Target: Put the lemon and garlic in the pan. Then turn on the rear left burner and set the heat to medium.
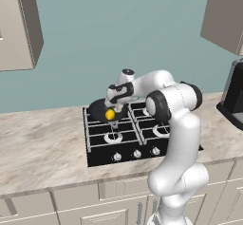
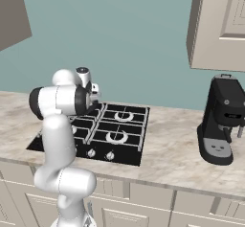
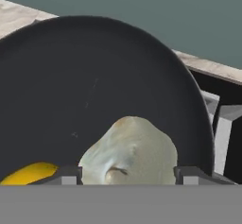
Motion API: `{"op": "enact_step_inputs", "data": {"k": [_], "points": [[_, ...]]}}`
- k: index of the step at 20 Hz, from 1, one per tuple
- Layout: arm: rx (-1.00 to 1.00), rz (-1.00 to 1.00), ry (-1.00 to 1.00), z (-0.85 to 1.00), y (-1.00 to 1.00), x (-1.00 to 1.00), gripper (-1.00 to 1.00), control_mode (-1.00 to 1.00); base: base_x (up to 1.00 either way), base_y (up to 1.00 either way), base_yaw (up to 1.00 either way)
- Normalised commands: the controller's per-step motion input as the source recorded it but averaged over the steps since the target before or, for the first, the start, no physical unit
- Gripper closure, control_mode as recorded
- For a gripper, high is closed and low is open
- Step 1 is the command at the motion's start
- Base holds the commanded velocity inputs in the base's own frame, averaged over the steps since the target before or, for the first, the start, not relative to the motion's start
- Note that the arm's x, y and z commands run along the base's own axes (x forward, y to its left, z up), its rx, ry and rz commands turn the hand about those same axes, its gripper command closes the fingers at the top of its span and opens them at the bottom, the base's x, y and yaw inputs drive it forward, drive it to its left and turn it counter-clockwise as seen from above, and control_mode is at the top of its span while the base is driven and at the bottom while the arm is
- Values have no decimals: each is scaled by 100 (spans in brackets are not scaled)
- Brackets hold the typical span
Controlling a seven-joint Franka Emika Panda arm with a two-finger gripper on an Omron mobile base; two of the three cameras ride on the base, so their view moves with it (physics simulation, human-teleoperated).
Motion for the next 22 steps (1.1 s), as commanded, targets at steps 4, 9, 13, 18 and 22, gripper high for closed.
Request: {"op": "enact_step_inputs", "data": {"k": [4,9,13,18,22], "points": [[0,-3,0,-7,0,6,100,-100,0,0,0],[0,-1,0,0,0,0,-100,-100,0,0,0],[0,0,0,0,0,0,-100,-100,0,0,0],[0,0,0,3,0,0,-100,-100,0,0,0],[0,0,0,26,0,-11,-100,-100,0,0,0]]}}
